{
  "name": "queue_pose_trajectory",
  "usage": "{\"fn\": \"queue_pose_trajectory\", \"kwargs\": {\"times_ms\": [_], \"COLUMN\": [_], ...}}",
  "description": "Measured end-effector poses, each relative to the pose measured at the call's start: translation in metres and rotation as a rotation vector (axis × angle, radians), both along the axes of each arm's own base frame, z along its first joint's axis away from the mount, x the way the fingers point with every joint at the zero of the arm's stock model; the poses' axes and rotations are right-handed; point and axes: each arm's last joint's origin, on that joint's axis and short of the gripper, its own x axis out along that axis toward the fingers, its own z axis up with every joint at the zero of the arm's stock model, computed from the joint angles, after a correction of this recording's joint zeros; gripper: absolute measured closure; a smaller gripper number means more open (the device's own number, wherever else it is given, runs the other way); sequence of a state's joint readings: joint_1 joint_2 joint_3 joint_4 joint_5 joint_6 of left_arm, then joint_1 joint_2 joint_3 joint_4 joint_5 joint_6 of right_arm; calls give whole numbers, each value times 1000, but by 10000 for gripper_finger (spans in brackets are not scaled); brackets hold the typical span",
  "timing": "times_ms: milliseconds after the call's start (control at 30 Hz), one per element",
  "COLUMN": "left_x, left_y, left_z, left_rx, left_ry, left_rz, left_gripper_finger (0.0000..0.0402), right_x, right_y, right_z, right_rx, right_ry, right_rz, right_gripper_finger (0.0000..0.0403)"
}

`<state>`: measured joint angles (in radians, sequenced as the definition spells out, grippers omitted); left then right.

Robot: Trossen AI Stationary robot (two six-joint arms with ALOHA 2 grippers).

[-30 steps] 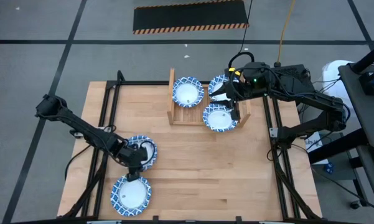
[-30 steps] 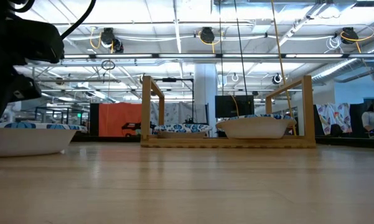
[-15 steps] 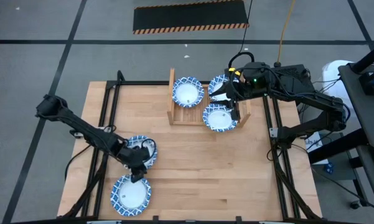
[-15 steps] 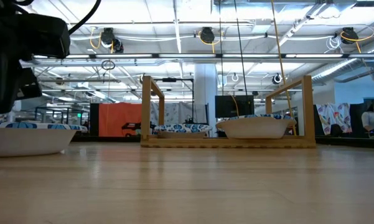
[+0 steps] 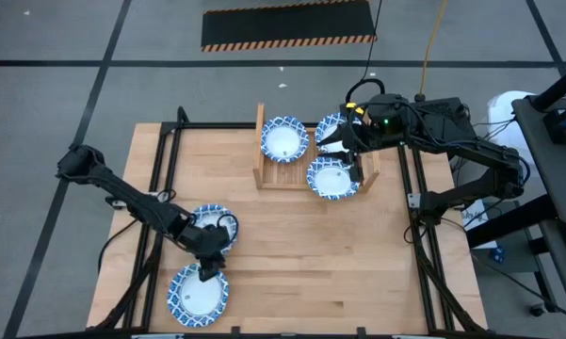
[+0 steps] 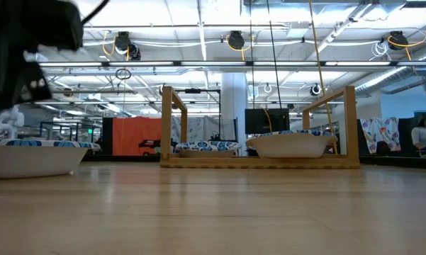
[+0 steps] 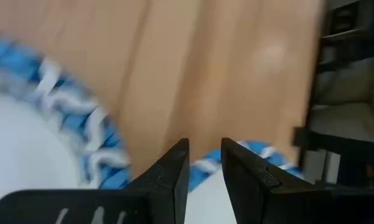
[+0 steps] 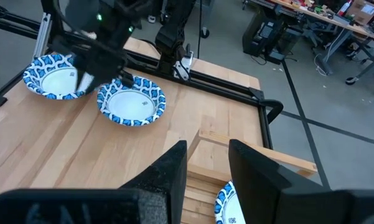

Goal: Place and stack bowls onto a shelf
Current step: Stack the right blue patterned bowl on top of the other blue patterned bowl on the shelf

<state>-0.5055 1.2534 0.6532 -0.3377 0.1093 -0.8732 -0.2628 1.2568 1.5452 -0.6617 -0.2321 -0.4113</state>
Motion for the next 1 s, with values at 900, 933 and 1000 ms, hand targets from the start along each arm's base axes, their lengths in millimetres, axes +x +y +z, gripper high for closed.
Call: {"fn": "queue_pose_trajectory", "kwargs": {"times_ms": [900,933,1000], "left_x": [5,6,7], "left_y": [2,1,1], "left_z": [-5,-7,-10], "left_rx": [154,155,161], "left_ry": [195,202,212], "left_rz": [145,146,146], "left_gripper_finger": [305,305,305], "right_x": [0,0,0], "right_y": [0,0,0], "right_z": [0,0,0], "right_rx": [-3,-3,-5], "right_ry": [-4,-4,-5], "right_rz": [0,0,1], "right_gripper_finger": [289,289,289]}}
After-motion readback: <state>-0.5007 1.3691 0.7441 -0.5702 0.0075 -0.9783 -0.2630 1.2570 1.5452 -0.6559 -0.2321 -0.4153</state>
